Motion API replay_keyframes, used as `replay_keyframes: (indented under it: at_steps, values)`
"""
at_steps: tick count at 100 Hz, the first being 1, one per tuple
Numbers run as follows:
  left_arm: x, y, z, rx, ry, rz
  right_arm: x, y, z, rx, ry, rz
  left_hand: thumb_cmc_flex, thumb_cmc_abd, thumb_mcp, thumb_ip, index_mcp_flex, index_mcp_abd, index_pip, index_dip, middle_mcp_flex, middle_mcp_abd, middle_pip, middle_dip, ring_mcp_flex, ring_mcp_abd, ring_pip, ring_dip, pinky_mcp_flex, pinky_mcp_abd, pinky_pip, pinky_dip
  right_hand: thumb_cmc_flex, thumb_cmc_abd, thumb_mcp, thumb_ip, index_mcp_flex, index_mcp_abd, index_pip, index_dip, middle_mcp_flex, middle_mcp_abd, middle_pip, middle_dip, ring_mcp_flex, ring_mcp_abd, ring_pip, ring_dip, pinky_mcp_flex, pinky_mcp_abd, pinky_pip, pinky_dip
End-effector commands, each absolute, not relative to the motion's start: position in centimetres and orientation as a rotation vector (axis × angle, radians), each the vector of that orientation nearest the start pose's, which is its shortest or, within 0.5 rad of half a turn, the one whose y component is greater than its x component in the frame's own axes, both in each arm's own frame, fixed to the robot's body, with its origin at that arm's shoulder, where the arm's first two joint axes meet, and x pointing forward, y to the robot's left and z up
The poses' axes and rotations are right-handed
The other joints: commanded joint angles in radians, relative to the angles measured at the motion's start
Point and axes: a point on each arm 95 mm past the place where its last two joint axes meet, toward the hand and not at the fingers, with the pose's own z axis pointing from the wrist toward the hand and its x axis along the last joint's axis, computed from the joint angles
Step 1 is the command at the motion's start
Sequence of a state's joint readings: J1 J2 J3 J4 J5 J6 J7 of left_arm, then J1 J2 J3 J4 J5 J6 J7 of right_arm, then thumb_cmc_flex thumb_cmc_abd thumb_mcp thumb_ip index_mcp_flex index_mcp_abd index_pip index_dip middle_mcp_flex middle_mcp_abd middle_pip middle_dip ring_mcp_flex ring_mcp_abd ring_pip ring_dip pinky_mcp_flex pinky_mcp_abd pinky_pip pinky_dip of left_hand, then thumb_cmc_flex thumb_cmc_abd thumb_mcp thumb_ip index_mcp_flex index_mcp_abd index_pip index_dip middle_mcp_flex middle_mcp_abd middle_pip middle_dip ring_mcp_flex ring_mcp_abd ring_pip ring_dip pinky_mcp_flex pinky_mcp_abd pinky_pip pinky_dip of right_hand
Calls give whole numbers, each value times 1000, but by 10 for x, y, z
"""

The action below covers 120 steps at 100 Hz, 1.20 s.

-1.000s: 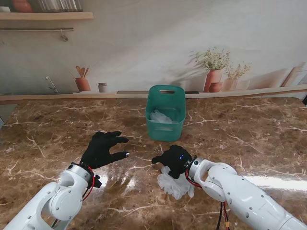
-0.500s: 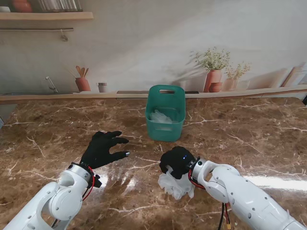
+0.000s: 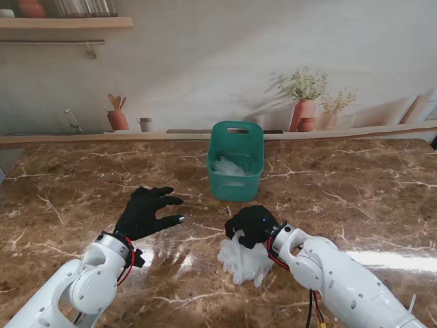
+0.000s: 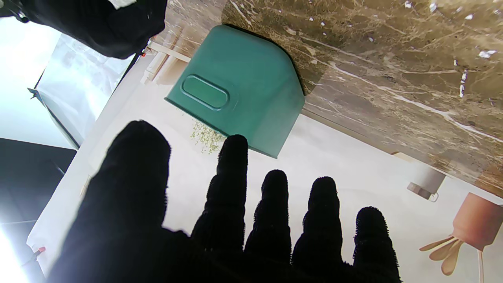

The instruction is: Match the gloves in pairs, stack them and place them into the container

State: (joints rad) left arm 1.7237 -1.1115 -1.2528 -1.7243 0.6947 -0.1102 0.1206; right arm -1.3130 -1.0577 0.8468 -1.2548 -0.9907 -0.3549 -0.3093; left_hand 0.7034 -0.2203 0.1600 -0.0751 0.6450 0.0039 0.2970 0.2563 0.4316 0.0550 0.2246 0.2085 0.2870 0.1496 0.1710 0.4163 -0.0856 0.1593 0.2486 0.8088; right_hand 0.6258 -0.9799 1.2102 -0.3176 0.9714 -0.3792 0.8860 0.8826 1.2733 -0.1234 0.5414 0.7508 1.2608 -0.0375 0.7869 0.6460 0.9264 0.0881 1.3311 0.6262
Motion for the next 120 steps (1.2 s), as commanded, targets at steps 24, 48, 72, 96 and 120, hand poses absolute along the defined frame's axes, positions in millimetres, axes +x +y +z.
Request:
replay_keyframes:
  at_steps: [24, 48, 72, 96, 120]
  values:
    - [355, -15, -320, -1434, 1284, -1851, 419, 45, -374, 873, 1542, 1828, 34, 38, -32, 27, 24, -37, 15, 9, 20, -28, -21, -8, -1, -47, -31, -9, -16, -5, -50, -6, 66, 39, 30, 47, -12, -1, 34, 59, -12, -20, 40, 78, 10, -14, 15, 68, -46, -8, 13, -17]
    - [357, -15, -325, -1450, 1281, -1857, 400, 28, -385, 755, 1604, 1778, 40, 40, -34, 27, 27, -35, 16, 11, 20, -24, -21, -8, -3, -48, -31, -10, -15, -8, -54, -14, 46, 4, 38, 35, -3, -35, 16, 62, -26, -55, 38, 89, -46, -36, 2, 97, -111, -16, -22, -10]
    - [356, -14, -326, -1450, 1285, -1863, 377, 25, -393, 775, 1721, 1715, 42, 42, -36, 27, 29, -33, 17, 13, 19, -23, -20, -7, -3, -51, -31, -10, -13, -10, -57, -22, 0, -126, 77, -9, 43, -67, -11, -6, -25, -87, 51, 133, -233, -71, -107, 177, -307, -35, -189, 26]
    - [355, -12, -326, -1451, 1276, -1854, 363, 27, -403, 870, 1790, 1693, 43, 45, -38, 27, 27, -35, 15, 12, 19, -22, -20, -7, -2, -53, -31, -11, -13, -12, -56, -25, -83, -140, 47, -34, 29, -77, -22, -92, -271, -84, -22, 216, -640, -130, -175, 95, -591, -53, -457, 44]
    - [355, -13, -327, -1451, 1284, -1861, 354, 28, -410, 962, 1846, 1657, 45, 47, -40, 28, 22, -36, 12, 10, 20, -27, -20, -7, -3, -53, -31, -11, -13, -17, -54, -26, -262, -26, -86, -40, -37, -67, -76, -41, -730, 19, -320, -278, -956, -70, -446, -219, -712, -22, -596, 105]
